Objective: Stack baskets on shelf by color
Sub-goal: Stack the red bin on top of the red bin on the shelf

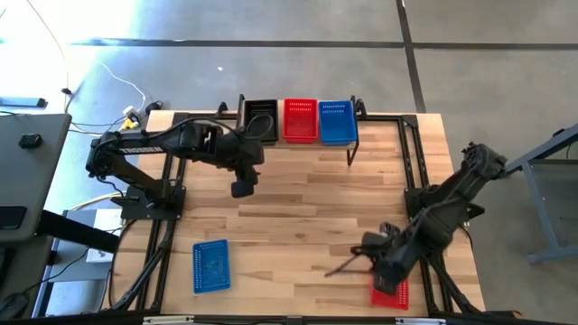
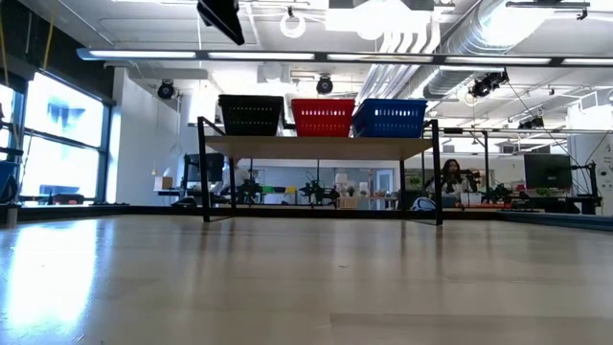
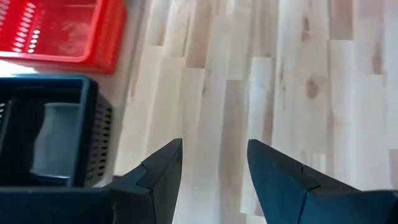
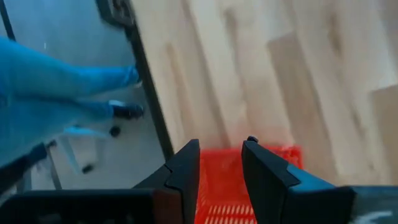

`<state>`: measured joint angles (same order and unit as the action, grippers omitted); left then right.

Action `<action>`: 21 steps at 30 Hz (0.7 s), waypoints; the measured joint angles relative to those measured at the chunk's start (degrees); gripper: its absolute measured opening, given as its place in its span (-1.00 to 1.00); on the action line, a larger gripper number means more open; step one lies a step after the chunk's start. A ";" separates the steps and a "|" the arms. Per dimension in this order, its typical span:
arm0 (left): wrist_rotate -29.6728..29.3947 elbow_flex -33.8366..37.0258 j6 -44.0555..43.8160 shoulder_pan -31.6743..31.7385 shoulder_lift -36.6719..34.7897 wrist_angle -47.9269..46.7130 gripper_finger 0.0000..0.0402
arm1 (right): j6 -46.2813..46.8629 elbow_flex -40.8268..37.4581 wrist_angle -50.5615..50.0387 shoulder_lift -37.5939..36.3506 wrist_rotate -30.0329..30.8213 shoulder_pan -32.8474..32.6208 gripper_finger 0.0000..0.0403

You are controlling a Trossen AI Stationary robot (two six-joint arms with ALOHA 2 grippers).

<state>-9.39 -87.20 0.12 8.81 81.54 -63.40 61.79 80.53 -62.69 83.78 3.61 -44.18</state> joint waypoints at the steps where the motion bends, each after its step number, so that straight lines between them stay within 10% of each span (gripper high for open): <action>1: 0.10 0.00 -0.34 -0.50 0.00 0.00 -0.15 | 0.35 0.00 0.13 0.52 -0.61 -1.03 -0.48; 21: 0.24 0.00 -5.87 -4.80 0.02 -0.07 -0.15 | 7.86 -0.02 7.74 14.59 -5.79 -13.96 -0.19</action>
<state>-9.15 -87.20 -5.75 4.01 81.56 -63.46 69.65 80.51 -54.95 98.37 -2.17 -58.14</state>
